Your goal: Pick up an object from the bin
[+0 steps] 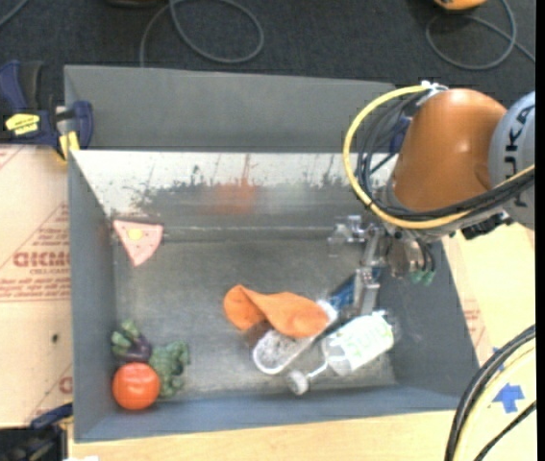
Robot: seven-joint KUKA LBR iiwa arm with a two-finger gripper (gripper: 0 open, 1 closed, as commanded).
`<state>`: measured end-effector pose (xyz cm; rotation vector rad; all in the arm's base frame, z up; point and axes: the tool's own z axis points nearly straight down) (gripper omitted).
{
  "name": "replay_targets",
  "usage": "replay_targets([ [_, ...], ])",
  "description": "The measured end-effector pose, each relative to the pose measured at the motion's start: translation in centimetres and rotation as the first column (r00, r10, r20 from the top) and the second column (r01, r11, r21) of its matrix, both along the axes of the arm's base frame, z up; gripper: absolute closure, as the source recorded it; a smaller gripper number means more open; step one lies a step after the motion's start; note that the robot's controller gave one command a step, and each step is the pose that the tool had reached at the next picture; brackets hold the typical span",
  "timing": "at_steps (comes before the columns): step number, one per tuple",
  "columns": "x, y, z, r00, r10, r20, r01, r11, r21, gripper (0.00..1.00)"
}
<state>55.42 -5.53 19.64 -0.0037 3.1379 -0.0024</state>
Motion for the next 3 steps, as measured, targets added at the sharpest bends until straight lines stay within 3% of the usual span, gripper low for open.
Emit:
replay_targets([
  [1, 0.0, 0.0, 0.0, 1.000, 0.000, 0.000, 0.000, 1.000, 0.000, 0.00],
  [2, -1.4, 0.7, -4.0, 1.000, 0.022, 0.010, -0.022, 1.000, -0.002, 0.00],
  [3, -1.2, 2.2, -8.9, 0.997, -0.077, 0.004, 0.077, 0.997, 0.001, 0.00],
])
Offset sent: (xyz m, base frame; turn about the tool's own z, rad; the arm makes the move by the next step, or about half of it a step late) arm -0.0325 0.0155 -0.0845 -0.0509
